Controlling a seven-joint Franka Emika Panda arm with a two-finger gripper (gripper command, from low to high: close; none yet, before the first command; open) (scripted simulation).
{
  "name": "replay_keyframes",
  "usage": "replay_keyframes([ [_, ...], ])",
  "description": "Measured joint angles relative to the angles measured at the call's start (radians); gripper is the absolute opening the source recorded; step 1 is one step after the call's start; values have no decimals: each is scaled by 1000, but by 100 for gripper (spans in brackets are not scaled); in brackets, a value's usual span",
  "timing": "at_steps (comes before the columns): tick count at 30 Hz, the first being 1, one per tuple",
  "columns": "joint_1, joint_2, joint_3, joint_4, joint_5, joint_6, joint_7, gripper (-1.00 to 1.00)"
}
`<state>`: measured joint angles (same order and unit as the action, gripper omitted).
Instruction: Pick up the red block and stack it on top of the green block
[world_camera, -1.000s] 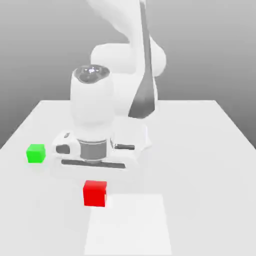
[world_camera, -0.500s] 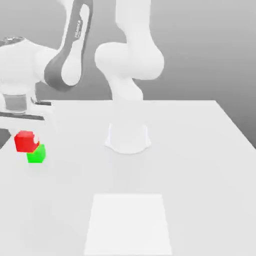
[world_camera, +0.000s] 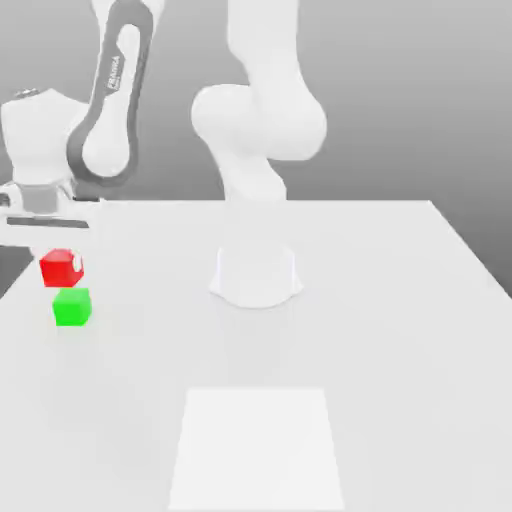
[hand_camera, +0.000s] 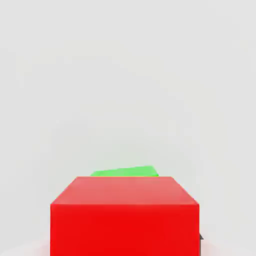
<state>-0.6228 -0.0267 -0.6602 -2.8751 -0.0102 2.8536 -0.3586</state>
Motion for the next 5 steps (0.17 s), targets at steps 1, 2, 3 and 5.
replay_keyframes([
  [1, 5, 27, 11, 0, 53, 21, -37, -100],
  [2, -1, 54, 33, 0, 110, 42, -77, -100],
  [3, -13, 78, 54, 0, 160, 60, -112, 100],
  [5, -13, 78, 54, 0, 160, 60, -112, 100],
])
